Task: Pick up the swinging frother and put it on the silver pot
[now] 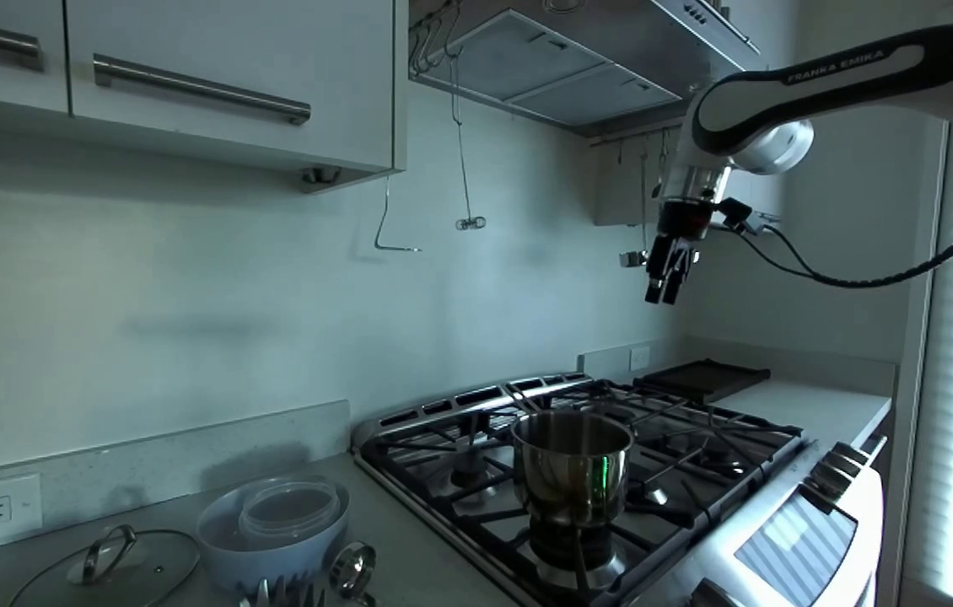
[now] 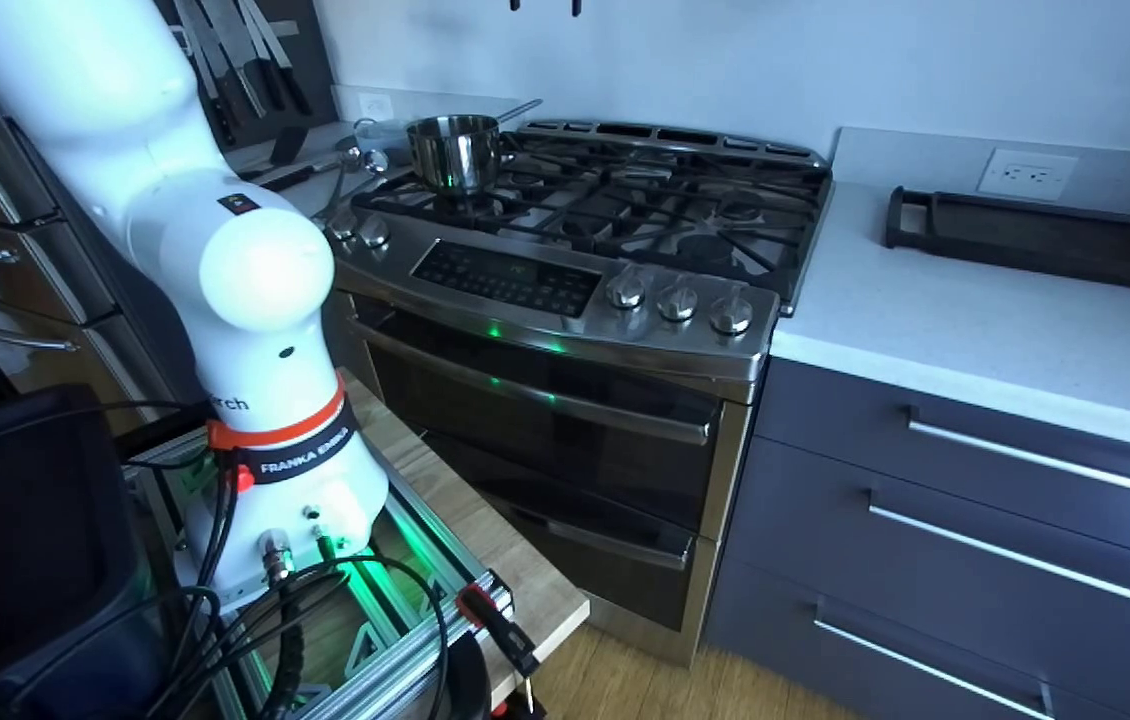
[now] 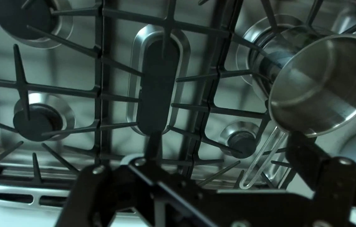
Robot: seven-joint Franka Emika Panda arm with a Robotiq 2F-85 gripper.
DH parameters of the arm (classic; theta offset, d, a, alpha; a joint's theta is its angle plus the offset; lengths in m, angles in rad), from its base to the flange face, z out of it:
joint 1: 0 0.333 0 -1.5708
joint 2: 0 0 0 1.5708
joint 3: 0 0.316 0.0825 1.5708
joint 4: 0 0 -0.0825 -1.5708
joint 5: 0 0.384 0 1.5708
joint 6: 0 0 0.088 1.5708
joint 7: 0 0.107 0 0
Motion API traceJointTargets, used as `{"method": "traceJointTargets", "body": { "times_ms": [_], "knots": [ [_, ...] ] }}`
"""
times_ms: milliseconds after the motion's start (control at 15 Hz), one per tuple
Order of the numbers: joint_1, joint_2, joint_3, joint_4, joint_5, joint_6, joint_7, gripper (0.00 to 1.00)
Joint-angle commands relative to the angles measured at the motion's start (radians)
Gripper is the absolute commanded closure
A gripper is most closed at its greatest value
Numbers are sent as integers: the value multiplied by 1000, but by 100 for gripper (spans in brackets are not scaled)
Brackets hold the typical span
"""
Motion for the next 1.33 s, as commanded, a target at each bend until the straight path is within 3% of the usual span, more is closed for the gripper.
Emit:
{"method": "traceJointTargets", "body": {
  "times_ms": [0,400,800,1000,1267],
  "knots": [
    [4,13,4,20,-11,-6,-2,0],
    [12,26,5,33,-12,41,-80,0],
    [52,0,8,-36,33,357,-319,0],
    [84,0,-5,-84,163,530,-462,0],
    [141,14,-26,-109,471,647,-724,0]
  ]
}}
